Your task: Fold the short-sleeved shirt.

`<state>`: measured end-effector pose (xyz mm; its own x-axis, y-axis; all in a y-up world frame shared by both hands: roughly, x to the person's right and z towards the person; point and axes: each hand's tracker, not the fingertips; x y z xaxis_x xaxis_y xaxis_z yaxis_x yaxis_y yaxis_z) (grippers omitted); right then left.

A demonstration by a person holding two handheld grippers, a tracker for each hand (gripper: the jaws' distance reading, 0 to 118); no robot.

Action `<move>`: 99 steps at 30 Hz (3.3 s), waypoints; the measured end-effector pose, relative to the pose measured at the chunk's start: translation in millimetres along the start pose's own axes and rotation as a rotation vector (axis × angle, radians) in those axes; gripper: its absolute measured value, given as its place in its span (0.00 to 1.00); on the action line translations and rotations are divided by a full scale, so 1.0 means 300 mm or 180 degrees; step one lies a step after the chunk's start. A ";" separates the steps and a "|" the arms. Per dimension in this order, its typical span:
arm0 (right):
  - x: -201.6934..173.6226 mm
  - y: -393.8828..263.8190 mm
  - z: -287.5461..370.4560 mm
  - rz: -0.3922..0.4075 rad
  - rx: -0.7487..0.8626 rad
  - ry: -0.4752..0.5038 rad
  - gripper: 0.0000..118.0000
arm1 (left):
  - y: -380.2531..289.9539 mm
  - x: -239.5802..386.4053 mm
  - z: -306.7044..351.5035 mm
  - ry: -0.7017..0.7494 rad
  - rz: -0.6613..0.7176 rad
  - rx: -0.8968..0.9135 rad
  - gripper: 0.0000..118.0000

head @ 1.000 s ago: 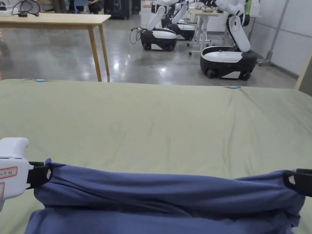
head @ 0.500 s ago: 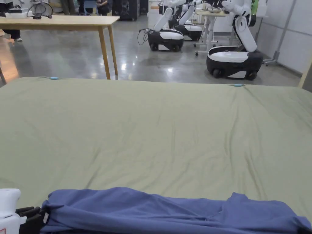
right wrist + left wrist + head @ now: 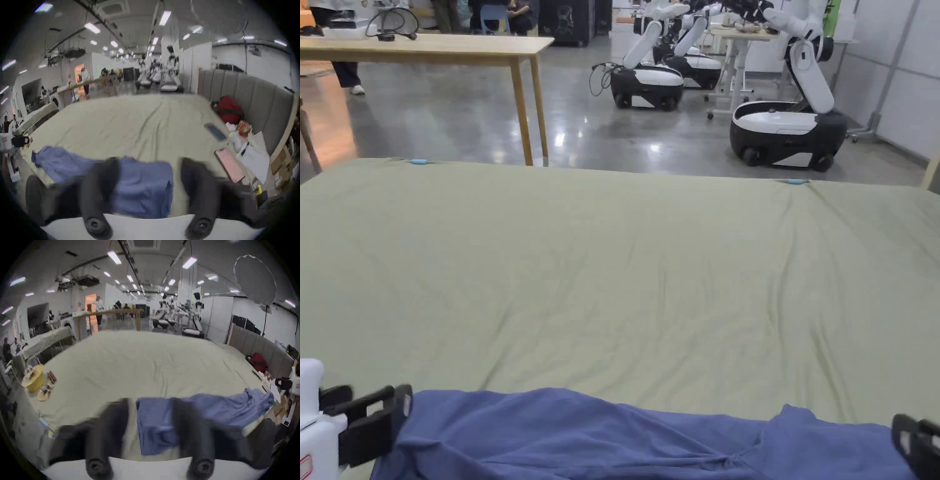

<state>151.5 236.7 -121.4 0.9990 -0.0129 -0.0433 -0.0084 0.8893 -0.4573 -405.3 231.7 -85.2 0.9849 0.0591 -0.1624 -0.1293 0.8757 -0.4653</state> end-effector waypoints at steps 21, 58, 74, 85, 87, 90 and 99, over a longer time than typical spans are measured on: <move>-0.263 -0.016 0.097 0.0237 0.0654 -0.0200 0.01 | 0.034 -0.345 -0.318 -0.1341 0.1341 -0.1564 0.83; -0.205 -0.009 0.080 0.0066 0.0485 -0.0111 0.01 | 0.275 -0.193 -0.285 -0.1540 0.1333 -0.1916 0.06; -0.093 -0.084 0.105 -0.0158 0.0360 -0.0076 0.01 | 0.162 0.657 -0.435 -0.1753 0.0478 -0.2143 0.06; -0.072 -0.084 0.093 -0.0266 0.0303 -0.0030 0.01 | 0.131 0.612 -0.422 -0.1912 0.0434 -0.1959 0.65; -0.082 -0.088 0.084 -0.0238 0.0292 -0.0005 0.01 | 0.141 0.522 -0.372 -0.1874 0.0551 -0.1863 0.00; -0.100 -0.095 0.063 -0.0223 0.0237 0.0065 0.01 | 0.097 0.463 -0.354 -0.1764 0.0522 -0.1816 0.00; -0.125 -0.111 0.052 -0.0162 0.0121 0.0106 0.01 | -0.150 0.750 -0.521 -0.2448 0.0735 -0.2501 0.00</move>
<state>115.0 214.5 -90.8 0.9960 -0.0732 -0.0507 0.0447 0.9038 -0.4257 -195.9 130.6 -236.9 0.7018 0.6989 0.1382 -0.0868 0.2764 -0.9571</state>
